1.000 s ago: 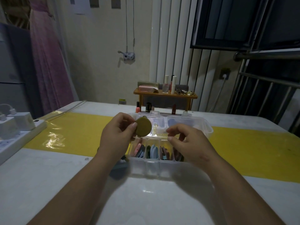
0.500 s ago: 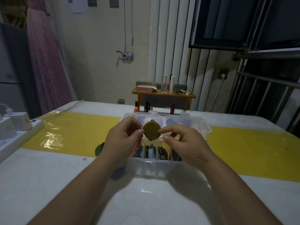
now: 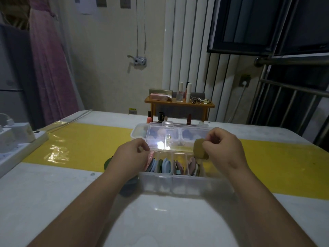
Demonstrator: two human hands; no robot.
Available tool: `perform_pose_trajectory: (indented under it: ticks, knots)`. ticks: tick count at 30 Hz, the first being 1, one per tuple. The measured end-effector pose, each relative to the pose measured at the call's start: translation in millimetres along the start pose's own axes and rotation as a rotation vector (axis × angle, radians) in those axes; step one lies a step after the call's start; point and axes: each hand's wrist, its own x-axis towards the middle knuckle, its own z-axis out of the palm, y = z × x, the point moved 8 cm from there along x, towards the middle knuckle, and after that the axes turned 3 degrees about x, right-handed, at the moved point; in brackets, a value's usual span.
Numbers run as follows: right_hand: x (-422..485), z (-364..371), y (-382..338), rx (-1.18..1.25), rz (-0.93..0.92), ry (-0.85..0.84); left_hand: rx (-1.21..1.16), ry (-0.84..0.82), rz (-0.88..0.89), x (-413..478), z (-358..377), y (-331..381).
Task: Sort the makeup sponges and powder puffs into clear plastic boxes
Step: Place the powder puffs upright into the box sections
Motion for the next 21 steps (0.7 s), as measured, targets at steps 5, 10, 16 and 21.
perform_pose_trajectory:
  ticks: [5,10,16,21]
  knots:
    - [1,-9,8,-0.084,0.067,0.027,0.028,0.037,0.000,0,-3,1]
    - [1,-6,14,-0.229,0.146,-0.073,0.043,0.047,-0.013,2,-4,-3]
    - [0,-3,13,-0.248,0.180,-0.142,0.041,0.040,-0.006,2,-3,-2]
    - [-5,13,19,-0.352,0.251,-0.310,0.055,0.040,-0.003,2,-3,-3]
